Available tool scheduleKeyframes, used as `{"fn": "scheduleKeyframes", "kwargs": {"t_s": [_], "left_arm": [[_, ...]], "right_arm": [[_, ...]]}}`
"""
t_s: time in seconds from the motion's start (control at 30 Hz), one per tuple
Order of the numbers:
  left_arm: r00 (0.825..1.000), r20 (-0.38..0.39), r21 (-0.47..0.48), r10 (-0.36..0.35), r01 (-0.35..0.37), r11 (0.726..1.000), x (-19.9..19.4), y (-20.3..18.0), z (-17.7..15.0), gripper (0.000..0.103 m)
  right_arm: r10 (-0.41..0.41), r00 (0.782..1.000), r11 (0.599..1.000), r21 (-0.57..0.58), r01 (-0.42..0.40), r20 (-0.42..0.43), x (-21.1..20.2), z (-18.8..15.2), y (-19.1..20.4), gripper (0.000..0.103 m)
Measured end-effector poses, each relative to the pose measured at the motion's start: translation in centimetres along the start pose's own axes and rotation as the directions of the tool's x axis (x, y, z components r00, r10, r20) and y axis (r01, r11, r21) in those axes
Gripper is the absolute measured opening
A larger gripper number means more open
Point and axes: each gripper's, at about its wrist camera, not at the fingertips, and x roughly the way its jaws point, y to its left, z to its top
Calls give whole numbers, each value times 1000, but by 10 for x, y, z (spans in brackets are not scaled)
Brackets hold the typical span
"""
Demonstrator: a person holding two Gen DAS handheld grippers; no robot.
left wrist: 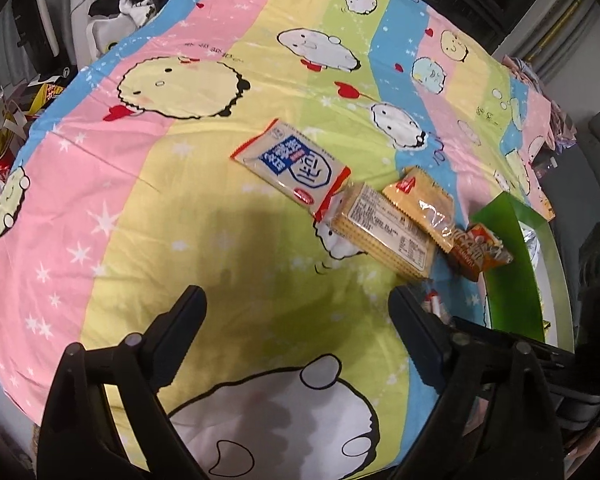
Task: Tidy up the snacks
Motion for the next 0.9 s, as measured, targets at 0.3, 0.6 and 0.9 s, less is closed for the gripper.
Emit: {"fn": "scheduleKeyframes", "kwargs": {"t_s": [0.3, 0.6, 0.9], "left_arm": [[996, -43, 22, -74, 75, 997, 3, -17, -10, 79], [976, -151, 109, -155, 172, 979, 24, -58, -31, 64], [967, -198, 137, -158, 186, 973, 42, -73, -40, 45]], "right_arm": [[75, 992, 993, 78, -83, 100, -31, -5, -22, 57], [197, 977, 972, 112, -205, 81, -16, -7, -31, 57], [223, 975, 968, 119, -222, 10, 14, -11, -30, 57]]}}
